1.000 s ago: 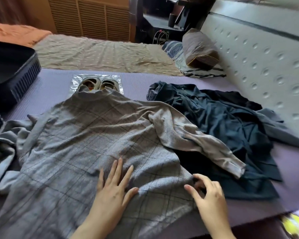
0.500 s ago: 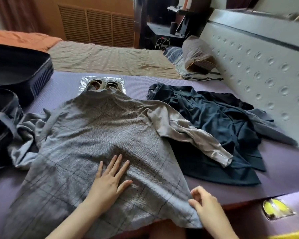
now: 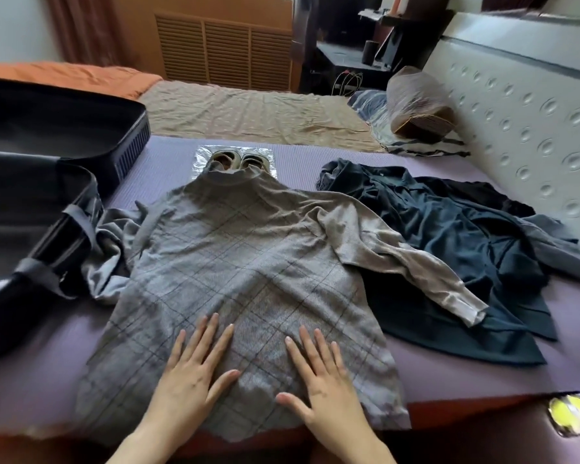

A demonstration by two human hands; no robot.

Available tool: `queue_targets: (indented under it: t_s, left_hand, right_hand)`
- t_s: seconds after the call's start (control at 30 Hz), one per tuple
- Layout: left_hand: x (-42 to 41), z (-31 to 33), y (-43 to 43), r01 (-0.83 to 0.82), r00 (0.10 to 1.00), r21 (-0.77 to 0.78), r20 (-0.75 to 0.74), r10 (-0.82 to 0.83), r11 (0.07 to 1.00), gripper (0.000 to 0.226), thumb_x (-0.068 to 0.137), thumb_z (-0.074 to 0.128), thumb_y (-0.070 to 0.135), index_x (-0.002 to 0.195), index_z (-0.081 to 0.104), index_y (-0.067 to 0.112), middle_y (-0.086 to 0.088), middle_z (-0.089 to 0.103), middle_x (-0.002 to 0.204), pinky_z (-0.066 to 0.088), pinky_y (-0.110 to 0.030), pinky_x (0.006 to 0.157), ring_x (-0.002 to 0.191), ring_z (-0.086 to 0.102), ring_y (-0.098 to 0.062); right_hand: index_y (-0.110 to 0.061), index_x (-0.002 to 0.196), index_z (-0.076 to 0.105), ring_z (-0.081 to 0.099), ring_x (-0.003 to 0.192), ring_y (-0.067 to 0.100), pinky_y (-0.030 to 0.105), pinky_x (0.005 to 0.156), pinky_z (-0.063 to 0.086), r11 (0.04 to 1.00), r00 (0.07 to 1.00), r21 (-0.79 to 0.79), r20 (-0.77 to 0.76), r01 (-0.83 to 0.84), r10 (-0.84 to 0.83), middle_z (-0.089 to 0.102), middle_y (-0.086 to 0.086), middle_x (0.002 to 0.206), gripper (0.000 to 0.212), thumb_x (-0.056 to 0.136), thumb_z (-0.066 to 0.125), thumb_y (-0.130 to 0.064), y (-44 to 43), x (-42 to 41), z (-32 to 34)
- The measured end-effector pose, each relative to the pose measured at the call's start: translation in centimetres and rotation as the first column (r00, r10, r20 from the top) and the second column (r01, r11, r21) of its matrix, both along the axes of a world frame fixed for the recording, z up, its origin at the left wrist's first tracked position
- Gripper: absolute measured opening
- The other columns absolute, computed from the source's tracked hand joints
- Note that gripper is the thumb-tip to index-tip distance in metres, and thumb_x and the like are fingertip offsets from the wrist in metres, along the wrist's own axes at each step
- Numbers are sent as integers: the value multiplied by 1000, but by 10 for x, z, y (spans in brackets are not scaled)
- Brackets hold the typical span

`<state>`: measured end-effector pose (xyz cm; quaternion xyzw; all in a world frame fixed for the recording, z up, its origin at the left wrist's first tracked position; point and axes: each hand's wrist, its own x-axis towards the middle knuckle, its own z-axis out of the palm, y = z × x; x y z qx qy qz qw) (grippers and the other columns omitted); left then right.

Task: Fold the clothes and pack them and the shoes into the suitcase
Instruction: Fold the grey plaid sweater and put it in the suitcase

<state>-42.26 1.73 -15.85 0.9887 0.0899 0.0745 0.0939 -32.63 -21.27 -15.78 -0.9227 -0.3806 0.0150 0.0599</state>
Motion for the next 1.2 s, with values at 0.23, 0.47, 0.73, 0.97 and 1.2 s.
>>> queue_targets:
  t_s: [0.23,0.47,0.73,0.97,1.2]
  left_hand:
    - [-64,-7,27,-365,893,-224,189,408,904,81,90,11,68,132,52,13,-18,39,145,20,-51,110,140,19,-24]
    - [-92,4,41,-583,661,-441,230,714,682,61,71,79,6,128,55,3,-23,53,113,41,-54,89,96,52,-43]
    - [-92,23,56,-507,620,-653,177,765,562,47,83,66,2,127,48,4,-7,57,85,39,-38,84,85,54,-27]
    - [-109,25,74,-503,649,-578,239,722,643,37,83,62,-5,118,59,3,-8,51,88,37,-31,78,78,49,-21]
    - [-86,19,79,-406,806,-311,322,497,859,45,85,67,16,128,55,12,-11,52,134,31,-40,104,128,42,-27]
  right_hand:
    - [-22,151,21,9,145,28,43,110,12,1000,997,8,82,-7,6,14,6,159,76,92,21,-69,10,-17,4]
    - [-26,152,17,0,146,21,40,112,5,981,983,70,-23,-178,180,8,2,160,74,92,25,-69,72,-55,0]
    - [-28,150,24,16,143,24,44,109,11,989,990,-34,16,-141,142,22,2,157,73,91,17,-70,98,-73,1]
    - [-26,148,31,22,142,24,44,109,15,986,989,-75,-19,-147,146,26,6,156,71,90,26,-67,96,-78,-1]
    - [-32,146,33,3,145,12,33,114,2,985,978,69,-130,-155,163,9,-7,159,62,95,16,-63,120,-75,26]
